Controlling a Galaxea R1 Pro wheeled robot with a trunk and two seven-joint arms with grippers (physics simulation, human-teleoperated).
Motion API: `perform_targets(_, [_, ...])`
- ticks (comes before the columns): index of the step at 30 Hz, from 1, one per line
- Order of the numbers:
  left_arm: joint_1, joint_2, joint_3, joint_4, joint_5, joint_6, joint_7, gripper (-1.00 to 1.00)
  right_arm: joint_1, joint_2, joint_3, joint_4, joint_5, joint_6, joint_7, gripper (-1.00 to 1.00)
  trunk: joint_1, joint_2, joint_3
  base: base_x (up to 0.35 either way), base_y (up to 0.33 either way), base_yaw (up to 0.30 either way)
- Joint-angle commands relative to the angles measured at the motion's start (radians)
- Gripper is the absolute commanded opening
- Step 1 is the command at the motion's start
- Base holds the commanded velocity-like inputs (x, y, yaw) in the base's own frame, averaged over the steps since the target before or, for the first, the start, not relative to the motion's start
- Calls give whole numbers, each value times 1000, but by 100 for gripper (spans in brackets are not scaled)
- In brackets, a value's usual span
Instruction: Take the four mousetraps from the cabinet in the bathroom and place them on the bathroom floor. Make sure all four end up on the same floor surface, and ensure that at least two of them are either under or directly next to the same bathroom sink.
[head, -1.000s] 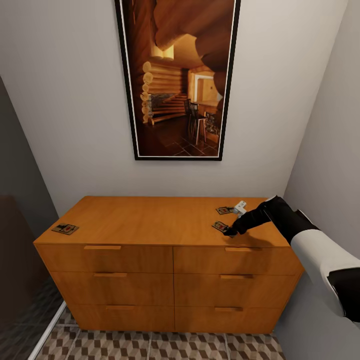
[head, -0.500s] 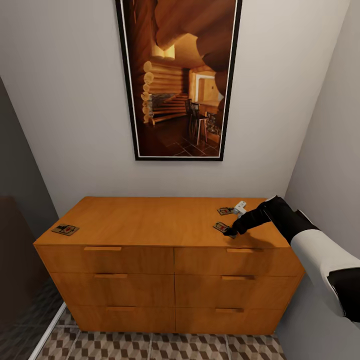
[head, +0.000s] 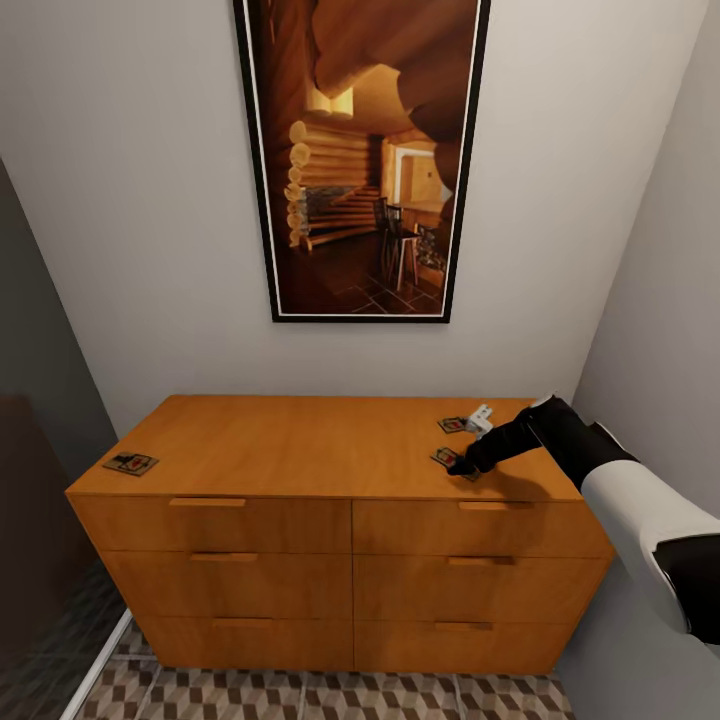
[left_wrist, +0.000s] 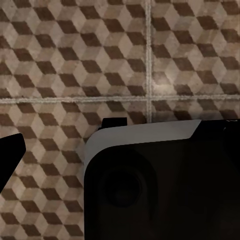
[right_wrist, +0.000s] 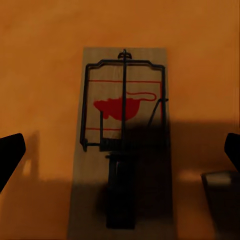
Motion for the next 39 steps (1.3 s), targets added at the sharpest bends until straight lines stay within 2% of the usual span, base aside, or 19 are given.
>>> perform_targets(1, [-1, 0, -4, 1, -1, -3, 4, 100, -1, -1, 3, 3, 2, 3, 3, 100, 0, -1, -1, 4, 3, 0])
perform_targets(33, [-1, -1, -4, 2, -1, -3, 4, 100, -1, 1, 3, 35, 2, -21, 2, 100, 0, -1, -1, 0, 0, 0])
perform_targets(39, [-1, -1, -4, 2, -1, -3, 4, 100, -1, 1, 3, 50, 2, -44, 1, 100, 0, -1, -1, 0, 0, 0])
